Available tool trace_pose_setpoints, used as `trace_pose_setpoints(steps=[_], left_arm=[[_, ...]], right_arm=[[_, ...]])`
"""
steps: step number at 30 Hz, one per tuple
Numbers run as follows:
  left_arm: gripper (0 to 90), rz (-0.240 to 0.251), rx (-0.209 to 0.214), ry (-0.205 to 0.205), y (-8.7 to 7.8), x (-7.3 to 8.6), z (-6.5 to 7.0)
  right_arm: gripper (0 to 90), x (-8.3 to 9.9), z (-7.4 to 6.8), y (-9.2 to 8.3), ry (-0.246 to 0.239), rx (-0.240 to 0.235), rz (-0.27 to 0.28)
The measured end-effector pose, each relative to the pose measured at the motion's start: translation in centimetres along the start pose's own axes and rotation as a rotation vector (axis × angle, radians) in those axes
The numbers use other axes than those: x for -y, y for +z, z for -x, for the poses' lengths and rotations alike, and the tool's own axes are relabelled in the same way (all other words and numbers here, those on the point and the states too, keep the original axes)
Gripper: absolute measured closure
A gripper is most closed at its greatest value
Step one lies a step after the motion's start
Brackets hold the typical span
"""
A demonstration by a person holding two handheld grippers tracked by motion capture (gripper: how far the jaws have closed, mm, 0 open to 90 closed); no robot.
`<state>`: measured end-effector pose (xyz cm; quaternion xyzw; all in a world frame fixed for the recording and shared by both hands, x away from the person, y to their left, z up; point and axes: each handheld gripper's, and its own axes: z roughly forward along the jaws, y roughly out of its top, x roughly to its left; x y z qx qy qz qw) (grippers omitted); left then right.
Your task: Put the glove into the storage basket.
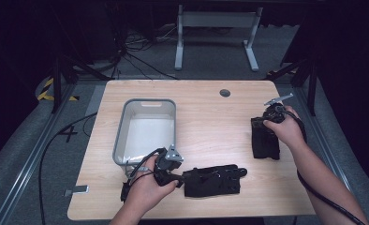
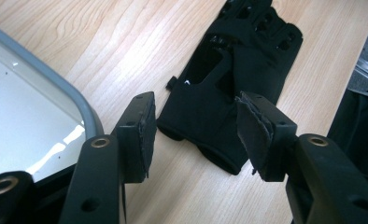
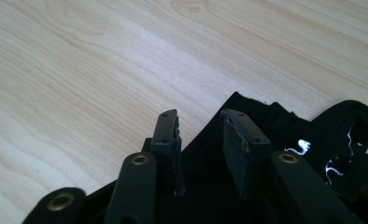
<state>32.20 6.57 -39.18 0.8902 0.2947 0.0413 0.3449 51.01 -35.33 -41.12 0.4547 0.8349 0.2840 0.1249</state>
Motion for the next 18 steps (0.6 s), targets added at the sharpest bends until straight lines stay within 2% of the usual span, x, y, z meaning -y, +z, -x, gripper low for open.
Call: trace_pose_setpoints(steps=[3, 5, 7, 9, 13, 16, 18], left_arm=[[49.1, 0.015, -0.006, 0.004, 0.0, 0.2, 0.0], [49.4, 0.015, -0.006, 0.004, -0.1, 0.2, -0.1], [49.4, 0.015, -0.005, 0.001, -0.1, 0.2, -0.2], [49.3, 0.009, 0.0, -0.003, 0.1, 0.2, -0.3], [49.4, -0.001, 0.004, -0.002, 0.5, 0.3, -0.4], [49.4, -0.004, 0.009, -0.001, 0.7, 0.2, -0.3], [49.2, -0.004, 0.011, 0.003, 0.7, 0.1, -0.2]], right_arm=[[65.5, -0.5, 0.3, 0.6, 0.004, 0.029, -0.018], [64.3, -0.6, 0.5, 0.9, 0.031, 0.044, -0.021], [62.6, -0.6, 0.7, 1.5, 0.058, 0.049, -0.046], [59.0, -0.5, 0.8, 1.9, 0.063, 0.06, -0.063], [58.3, -0.4, 0.7, 2.4, 0.063, 0.072, -0.07], [54.5, -0.5, 0.4, 2.6, 0.072, 0.082, -0.079], [54.2, -0.6, 0.0, 2.8, 0.044, 0.111, -0.096]])
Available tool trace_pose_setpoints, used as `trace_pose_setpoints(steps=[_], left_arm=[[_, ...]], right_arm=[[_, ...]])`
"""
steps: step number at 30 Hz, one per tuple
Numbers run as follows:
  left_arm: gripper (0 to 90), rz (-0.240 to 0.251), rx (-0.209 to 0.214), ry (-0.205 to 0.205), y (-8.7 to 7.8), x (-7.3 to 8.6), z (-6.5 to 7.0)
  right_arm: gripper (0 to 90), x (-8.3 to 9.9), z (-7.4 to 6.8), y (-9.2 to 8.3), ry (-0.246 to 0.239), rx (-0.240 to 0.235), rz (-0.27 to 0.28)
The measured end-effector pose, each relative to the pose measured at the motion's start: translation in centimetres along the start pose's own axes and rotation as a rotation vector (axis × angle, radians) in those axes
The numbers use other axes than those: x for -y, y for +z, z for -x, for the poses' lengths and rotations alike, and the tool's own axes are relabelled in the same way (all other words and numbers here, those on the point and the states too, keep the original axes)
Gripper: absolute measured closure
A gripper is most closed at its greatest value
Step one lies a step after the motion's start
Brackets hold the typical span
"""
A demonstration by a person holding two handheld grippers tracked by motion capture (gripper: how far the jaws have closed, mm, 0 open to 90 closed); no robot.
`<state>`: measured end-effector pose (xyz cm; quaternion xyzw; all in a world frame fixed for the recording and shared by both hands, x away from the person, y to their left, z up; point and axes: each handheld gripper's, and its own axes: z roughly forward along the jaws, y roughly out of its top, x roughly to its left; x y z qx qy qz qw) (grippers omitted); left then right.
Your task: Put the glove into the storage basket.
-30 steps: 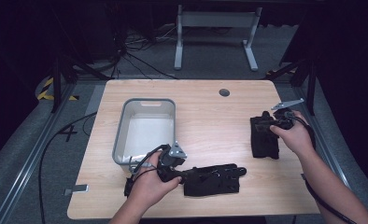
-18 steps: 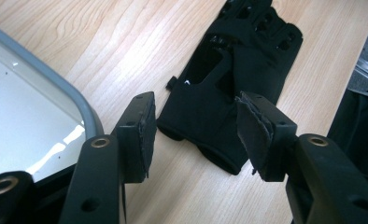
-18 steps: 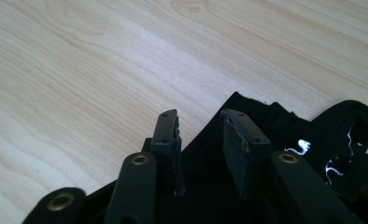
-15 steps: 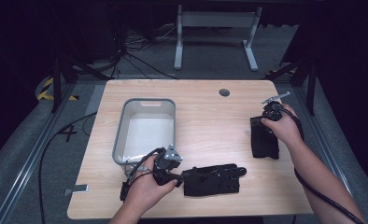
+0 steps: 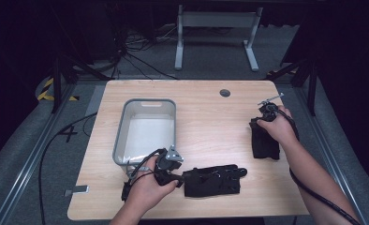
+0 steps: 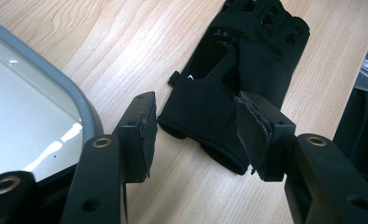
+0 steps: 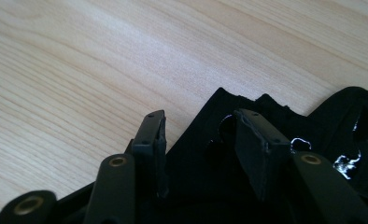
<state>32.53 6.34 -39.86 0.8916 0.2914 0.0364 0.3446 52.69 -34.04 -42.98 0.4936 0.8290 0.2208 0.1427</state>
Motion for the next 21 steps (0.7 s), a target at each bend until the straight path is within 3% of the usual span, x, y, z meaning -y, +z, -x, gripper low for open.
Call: trace_pose_setpoints(steps=[3, 6, 9, 12, 17, 21], left_arm=[[48.9, -0.001, -0.002, 0.006, 0.0, -0.1, 0.1], [48.8, -0.002, 0.0, 0.005, 0.0, -0.1, 0.1], [48.7, 0.0, 0.0, 0.003, 0.0, 0.0, -0.1], [48.7, 0.0, 0.001, -0.001, -0.1, 0.0, -0.2], [48.5, 0.003, 0.0, -0.003, -0.2, 0.0, -0.3], [48.6, 0.008, 0.001, -0.003, -0.3, -0.1, -0.2]], right_arm=[[58.6, -0.2, -0.8, 0.2, -0.064, 0.064, -0.025], [65.4, -0.3, -1.2, 0.3, -0.082, 0.115, -0.042], [73.7, -0.4, -1.3, 0.3, -0.091, 0.135, -0.052], [79.6, -0.3, -0.8, 0.1, -0.056, 0.113, -0.035], [83.5, 0.3, 0.5, -0.3, 0.048, 0.02, 0.017], [84.2, 0.5, 0.8, -0.9, 0.072, -0.01, 0.035]])
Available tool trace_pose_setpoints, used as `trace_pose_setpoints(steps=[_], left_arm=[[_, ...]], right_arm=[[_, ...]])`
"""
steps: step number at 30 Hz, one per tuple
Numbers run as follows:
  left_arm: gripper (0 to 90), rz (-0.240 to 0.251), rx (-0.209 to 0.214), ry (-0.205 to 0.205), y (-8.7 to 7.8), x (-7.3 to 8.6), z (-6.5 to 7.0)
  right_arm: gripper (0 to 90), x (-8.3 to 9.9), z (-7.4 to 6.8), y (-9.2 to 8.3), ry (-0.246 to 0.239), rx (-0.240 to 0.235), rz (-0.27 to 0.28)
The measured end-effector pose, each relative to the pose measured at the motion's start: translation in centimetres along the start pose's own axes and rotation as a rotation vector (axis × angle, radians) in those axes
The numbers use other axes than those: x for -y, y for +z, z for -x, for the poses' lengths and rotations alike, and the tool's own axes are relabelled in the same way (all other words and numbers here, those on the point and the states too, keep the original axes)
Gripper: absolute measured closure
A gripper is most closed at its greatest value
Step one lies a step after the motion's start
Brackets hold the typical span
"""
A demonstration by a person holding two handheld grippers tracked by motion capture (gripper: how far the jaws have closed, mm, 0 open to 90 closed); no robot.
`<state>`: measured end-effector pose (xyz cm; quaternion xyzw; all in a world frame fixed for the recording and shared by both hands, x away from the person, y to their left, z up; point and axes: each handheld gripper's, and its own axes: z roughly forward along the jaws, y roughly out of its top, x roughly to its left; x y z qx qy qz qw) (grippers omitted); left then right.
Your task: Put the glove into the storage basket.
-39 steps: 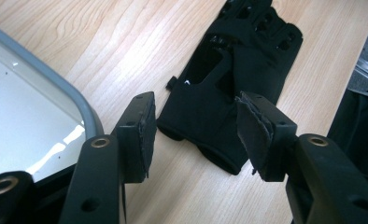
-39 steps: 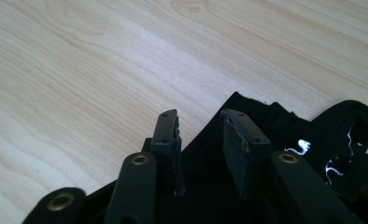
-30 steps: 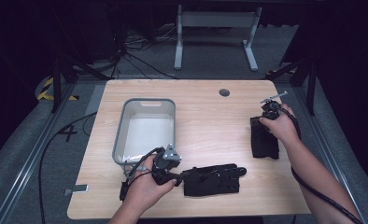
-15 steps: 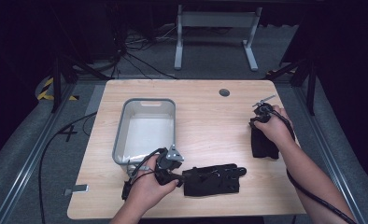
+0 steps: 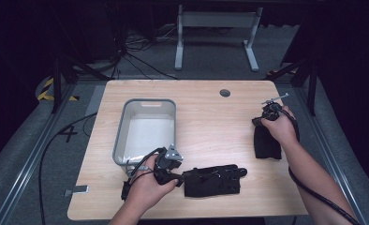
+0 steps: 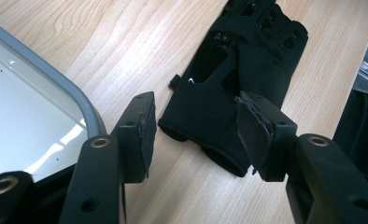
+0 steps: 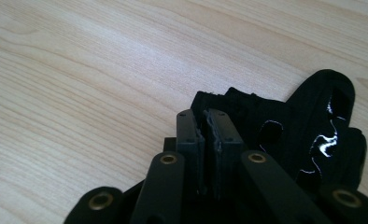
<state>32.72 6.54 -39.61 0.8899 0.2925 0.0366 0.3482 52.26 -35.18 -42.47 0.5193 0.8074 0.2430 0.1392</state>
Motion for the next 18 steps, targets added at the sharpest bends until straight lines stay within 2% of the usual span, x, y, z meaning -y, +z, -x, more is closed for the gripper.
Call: trace_pose_setpoints(steps=[4, 6, 7, 9, 10, 12, 16, 17, 18], left_arm=[[48.5, 0.001, 0.002, 0.004, 0.0, -0.1, 0.0], [48.6, 0.003, 0.003, 0.006, 0.0, -0.2, 0.1], [48.5, 0.002, 0.005, 0.007, 0.0, -0.2, 0.1], [48.5, 0.004, 0.007, 0.011, 0.1, -0.3, 0.1], [48.5, 0.005, 0.008, 0.014, 0.1, -0.4, 0.1], [48.5, 0.006, 0.011, 0.02, 0.2, -0.6, 0.2], [48.5, 0.006, 0.024, 0.03, 0.5, -1.1, 0.3], [48.5, 0.005, 0.024, 0.037, 0.6, -1.2, 0.3], [48.5, 0.006, 0.028, 0.039, 0.7, -1.4, 0.4]], right_arm=[[84.3, 0.0, -0.1, -0.8, 0.003, -0.015, 0.016], [84.3, 0.1, -0.2, -1.8, 0.0, -0.027, 0.035], [84.3, 0.1, -0.2, -2.8, 0.004, -0.039, 0.062], [84.4, 0.2, -0.2, -3.2, 0.004, -0.041, 0.07], [84.4, 0.3, -0.4, -4.4, -0.005, -0.05, 0.091], [84.4, 0.4, -0.5, -5.0, -0.005, -0.054, 0.1], [84.4, 0.8, -1.1, -7.2, -0.032, -0.07, 0.144], [84.4, 1.0, -1.5, -8.3, -0.045, -0.083, 0.171], [84.4, 1.0, -1.5, -8.3, -0.045, -0.083, 0.171]])
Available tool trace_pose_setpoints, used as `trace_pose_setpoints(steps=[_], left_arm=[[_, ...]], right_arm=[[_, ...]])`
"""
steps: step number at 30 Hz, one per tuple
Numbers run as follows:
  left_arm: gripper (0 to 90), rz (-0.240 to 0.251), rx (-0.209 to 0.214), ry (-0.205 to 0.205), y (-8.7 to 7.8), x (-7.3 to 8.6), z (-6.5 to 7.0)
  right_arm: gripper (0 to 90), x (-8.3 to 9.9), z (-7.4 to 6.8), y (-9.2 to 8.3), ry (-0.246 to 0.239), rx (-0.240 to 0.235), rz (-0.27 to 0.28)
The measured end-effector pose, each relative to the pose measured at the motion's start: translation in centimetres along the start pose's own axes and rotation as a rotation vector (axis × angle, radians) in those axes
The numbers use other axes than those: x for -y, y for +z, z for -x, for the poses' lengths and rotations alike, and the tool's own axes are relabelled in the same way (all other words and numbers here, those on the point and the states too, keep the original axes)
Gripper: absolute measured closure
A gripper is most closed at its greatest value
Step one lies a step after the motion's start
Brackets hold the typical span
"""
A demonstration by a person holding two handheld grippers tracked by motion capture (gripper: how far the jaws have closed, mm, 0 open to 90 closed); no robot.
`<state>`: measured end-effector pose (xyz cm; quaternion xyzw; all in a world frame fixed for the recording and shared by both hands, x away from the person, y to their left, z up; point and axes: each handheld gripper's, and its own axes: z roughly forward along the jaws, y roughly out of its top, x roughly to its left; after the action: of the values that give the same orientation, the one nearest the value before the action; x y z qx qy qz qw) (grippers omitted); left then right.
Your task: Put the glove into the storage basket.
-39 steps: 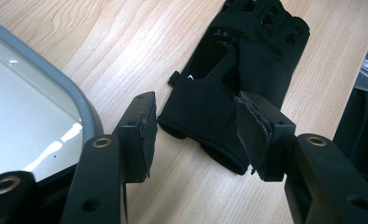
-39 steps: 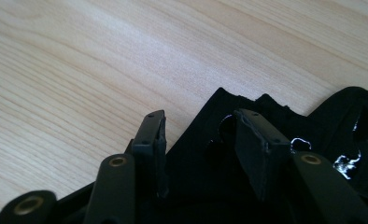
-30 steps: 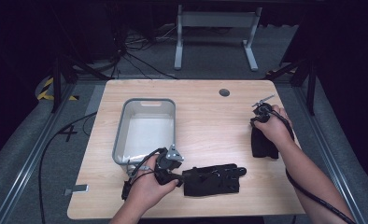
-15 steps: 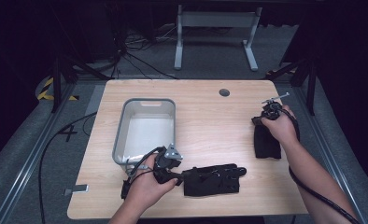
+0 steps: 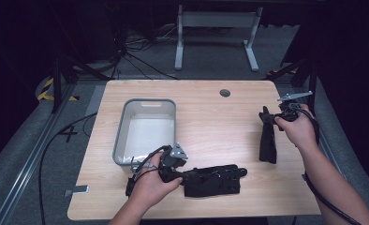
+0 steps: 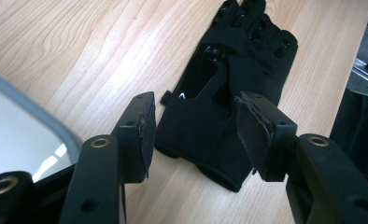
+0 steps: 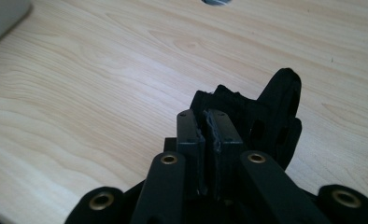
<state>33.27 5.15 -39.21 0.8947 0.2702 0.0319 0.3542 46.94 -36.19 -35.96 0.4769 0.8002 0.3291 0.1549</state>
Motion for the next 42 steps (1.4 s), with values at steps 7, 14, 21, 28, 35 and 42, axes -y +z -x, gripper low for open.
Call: trace_pose_setpoints(steps=[7, 14, 21, 28, 35, 42], left_arm=[[48.5, -0.004, 0.021, 0.021, 0.6, -0.8, 0.1], [48.6, -0.006, 0.032, 0.044, 0.8, -1.4, 0.3], [48.5, -0.001, 0.037, 0.051, 0.8, -1.7, 0.5], [48.4, -0.003, 0.032, 0.054, 0.5, -1.7, 0.5], [48.5, 0.005, 0.029, 0.05, 0.3, -1.5, 0.3], [48.4, 0.008, 0.028, 0.049, 0.1, -1.5, 0.3]], right_arm=[[84.4, 0.2, -2.9, -3.1, -0.042, -0.068, 0.069], [84.4, 0.4, -6.0, -5.5, -0.061, -0.158, 0.12], [84.3, 0.5, -10.0, -6.2, -0.09, -0.264, 0.14], [84.2, 0.8, -13.3, -4.7, -0.122, -0.339, 0.125], [83.9, 1.2, -15.8, -3.2, -0.119, -0.42, 0.124], [83.7, 2.2, -15.9, -2.4, -0.069, -0.476, 0.135]])
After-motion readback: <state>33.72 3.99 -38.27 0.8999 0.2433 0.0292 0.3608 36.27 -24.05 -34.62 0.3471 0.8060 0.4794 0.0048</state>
